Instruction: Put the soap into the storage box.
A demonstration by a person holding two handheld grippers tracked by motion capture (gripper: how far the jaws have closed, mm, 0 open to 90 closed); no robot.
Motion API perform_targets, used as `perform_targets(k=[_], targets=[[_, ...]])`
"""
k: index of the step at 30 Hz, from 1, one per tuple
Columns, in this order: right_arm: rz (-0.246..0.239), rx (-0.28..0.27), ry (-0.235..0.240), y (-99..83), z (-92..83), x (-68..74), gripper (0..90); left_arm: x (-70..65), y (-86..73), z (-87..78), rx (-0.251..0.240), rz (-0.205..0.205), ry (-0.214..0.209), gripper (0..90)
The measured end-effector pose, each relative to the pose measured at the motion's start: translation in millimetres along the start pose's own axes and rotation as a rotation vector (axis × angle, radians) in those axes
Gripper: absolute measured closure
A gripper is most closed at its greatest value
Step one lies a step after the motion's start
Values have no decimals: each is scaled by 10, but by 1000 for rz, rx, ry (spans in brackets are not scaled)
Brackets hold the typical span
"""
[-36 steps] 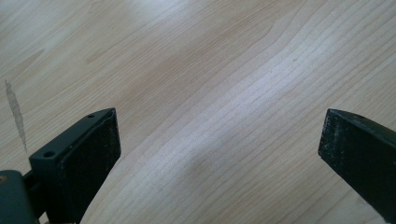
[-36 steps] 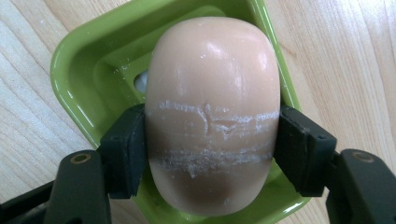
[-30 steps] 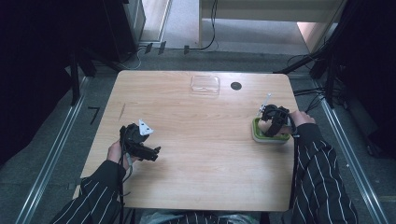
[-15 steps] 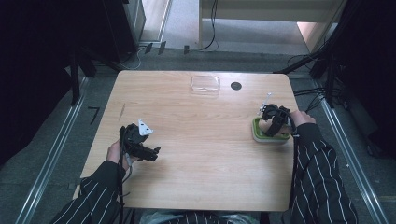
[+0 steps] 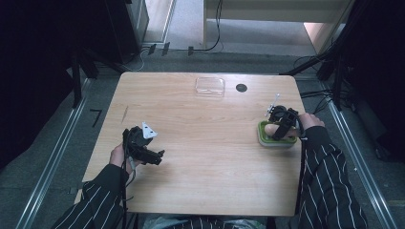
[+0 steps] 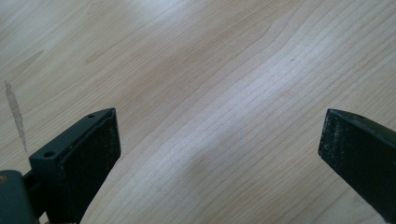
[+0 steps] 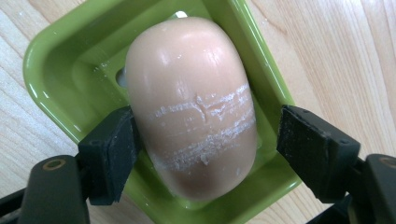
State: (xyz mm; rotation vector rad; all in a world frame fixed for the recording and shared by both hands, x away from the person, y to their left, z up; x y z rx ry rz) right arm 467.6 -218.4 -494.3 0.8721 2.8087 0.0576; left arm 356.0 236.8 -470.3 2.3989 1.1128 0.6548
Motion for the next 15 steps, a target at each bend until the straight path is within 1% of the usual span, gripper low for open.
perform_targets(k=[3, 5, 8, 9, 10, 11, 13, 14, 15], targets=[[5, 0, 6, 0, -7, -1, 218, 10, -4, -2, -1, 1, 3, 0], [15, -17, 17, 8, -20, 8, 209, 10, -3, -2, -1, 2, 2, 0], [20, -27, 30, 19, -47, 7, 199, 9, -2, -2, -1, 4, 2, 0], [32, -41, 32, 33, -85, 13, 193, 6, 0, -1, -2, 3, 1, 0], [32, -41, 32, 33, -85, 13, 193, 6, 0, -1, -2, 3, 1, 0], [46, -54, 43, 43, -118, 25, 180, 3, 3, -1, -2, 2, 1, 0], [46, -55, 46, 46, -137, 30, 175, 4, 4, -1, -2, 4, 1, 0], [54, -67, 44, 51, -153, 34, 169, 2, 5, -1, -3, 4, 1, 0], [74, -79, 49, 61, -192, 46, 151, -2, 8, -2, -5, 0, 2, 0]])
Point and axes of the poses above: each handheld gripper's, and its own axes: z roughly forward along the jaws, y roughly out of its top, x roughly to its left, the point moved 5 cm from there along z, roughly forward along the jaws
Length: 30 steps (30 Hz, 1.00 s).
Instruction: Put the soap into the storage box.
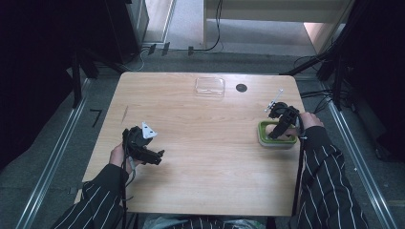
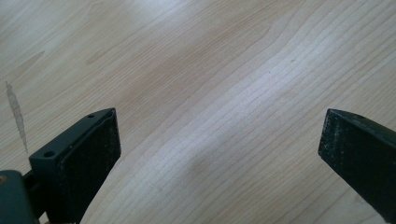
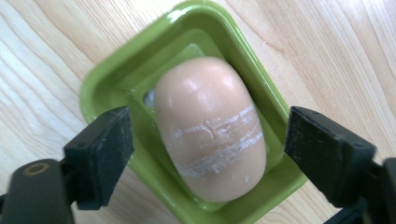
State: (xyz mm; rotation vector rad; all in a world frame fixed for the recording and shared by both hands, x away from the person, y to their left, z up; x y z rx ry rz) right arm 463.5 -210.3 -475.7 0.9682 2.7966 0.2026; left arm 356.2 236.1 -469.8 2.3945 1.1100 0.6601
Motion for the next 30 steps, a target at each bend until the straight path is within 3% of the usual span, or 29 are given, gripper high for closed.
perform_targets(k=[10, 21, 27, 30], targets=[[73, -10, 29, 50, -115, 187, 105, -5, 6, -4, -1, 2, -1, 0], [122, -20, -11, 35, -168, 380, 63, 0, 3, -9, -2, 2, 2, 0], [124, -38, -36, 32, -206, 484, 61, -6, 8, -15, -4, 5, -1, 0], [118, -46, -50, 19, -221, 610, 61, -7, 9, -14, -4, 4, -1, 0]])
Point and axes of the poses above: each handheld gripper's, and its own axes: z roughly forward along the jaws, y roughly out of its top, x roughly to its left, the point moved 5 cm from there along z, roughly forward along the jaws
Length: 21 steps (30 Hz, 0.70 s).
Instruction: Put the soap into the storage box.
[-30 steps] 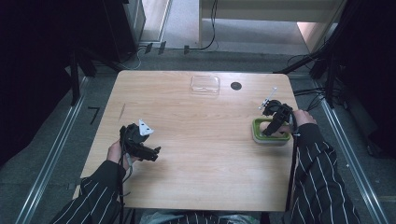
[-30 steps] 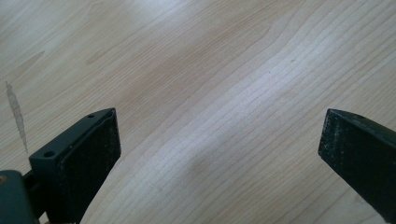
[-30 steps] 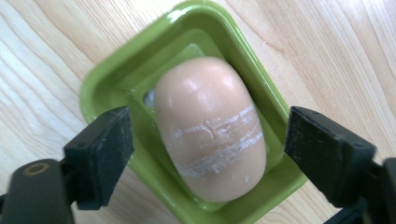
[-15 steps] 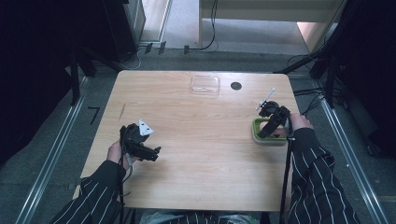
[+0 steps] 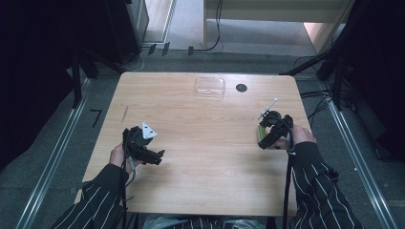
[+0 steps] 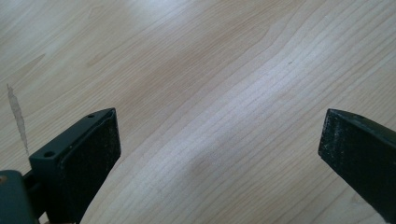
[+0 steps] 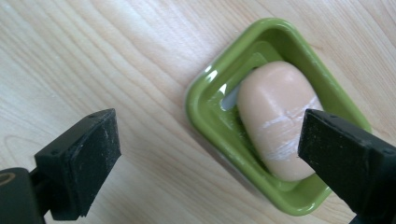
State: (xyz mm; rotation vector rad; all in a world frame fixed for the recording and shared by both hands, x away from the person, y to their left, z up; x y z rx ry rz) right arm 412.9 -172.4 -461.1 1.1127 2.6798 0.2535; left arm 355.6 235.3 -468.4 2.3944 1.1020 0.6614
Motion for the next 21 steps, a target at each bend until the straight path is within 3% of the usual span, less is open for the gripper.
perform_targets(k=[9, 16, 21], targets=[[-28, -27, -28, -81, -55, 232, 61, -2, 1, -1, -1, -1, 0, 0], [1, -81, -55, -211, -91, 323, 62, -4, 1, 0, -1, 0, -1, 0], [16, -90, -72, -343, -84, 384, 61, -9, 4, 2, -1, -1, -1, 0]])
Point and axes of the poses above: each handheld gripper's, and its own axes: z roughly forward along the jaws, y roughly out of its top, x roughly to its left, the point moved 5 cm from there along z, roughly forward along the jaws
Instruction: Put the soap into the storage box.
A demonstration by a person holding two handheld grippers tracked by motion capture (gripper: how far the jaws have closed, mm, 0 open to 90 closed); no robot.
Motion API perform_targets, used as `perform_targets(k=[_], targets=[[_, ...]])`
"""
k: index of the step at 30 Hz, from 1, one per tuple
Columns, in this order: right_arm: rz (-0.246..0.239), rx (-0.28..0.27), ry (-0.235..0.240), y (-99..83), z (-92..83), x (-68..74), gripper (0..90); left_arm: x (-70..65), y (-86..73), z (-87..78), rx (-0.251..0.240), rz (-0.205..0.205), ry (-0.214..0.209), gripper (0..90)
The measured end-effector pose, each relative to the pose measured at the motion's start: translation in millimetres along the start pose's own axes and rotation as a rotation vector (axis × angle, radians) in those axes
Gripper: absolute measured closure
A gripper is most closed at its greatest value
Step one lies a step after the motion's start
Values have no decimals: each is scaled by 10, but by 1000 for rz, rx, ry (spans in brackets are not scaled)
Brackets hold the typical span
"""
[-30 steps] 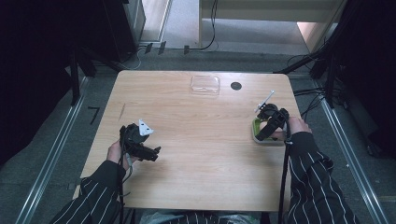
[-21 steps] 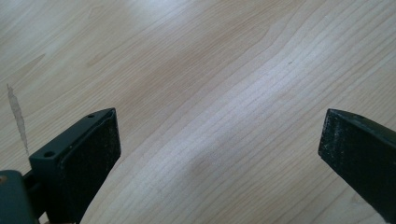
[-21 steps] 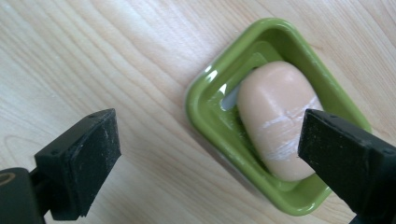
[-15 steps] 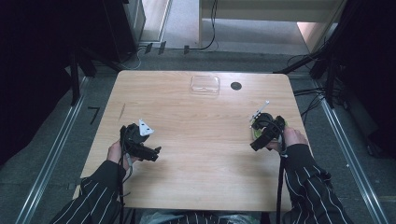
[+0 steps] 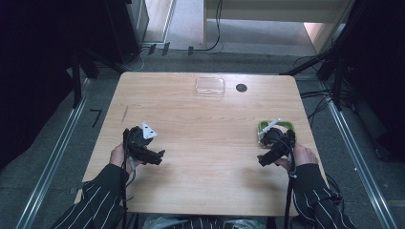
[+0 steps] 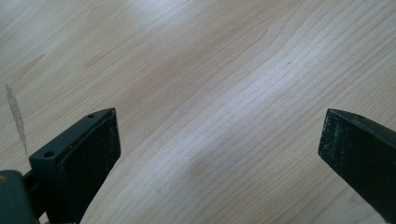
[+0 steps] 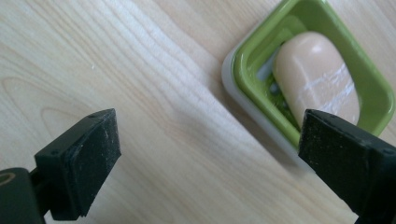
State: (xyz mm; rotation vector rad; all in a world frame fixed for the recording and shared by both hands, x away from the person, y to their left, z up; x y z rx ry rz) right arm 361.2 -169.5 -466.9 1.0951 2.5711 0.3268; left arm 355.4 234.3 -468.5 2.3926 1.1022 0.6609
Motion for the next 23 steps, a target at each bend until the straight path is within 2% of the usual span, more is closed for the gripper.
perform_targets(k=[5, 11, 17, 23], targets=[[26, -30, -32, -126, -10, 88, 61, -2, 1, 0, 0, 0, 1, 0], [13, -33, -62, -246, -14, 204, 65, -4, 4, 2, 0, 2, 1, 0], [-7, -7, -44, -284, 32, 211, 65, -8, 9, 6, 4, 8, -1, 0], [-17, -8, -35, -282, 36, 220, 65, -14, 19, 19, 6, 7, -2, 0]])
Point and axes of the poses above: each handheld gripper's, and its own axes: z roughly forward along the jaws, y roughly out of its top, x roughly to its left, the point moved 5 cm from there along z, roughly forward along the jaws
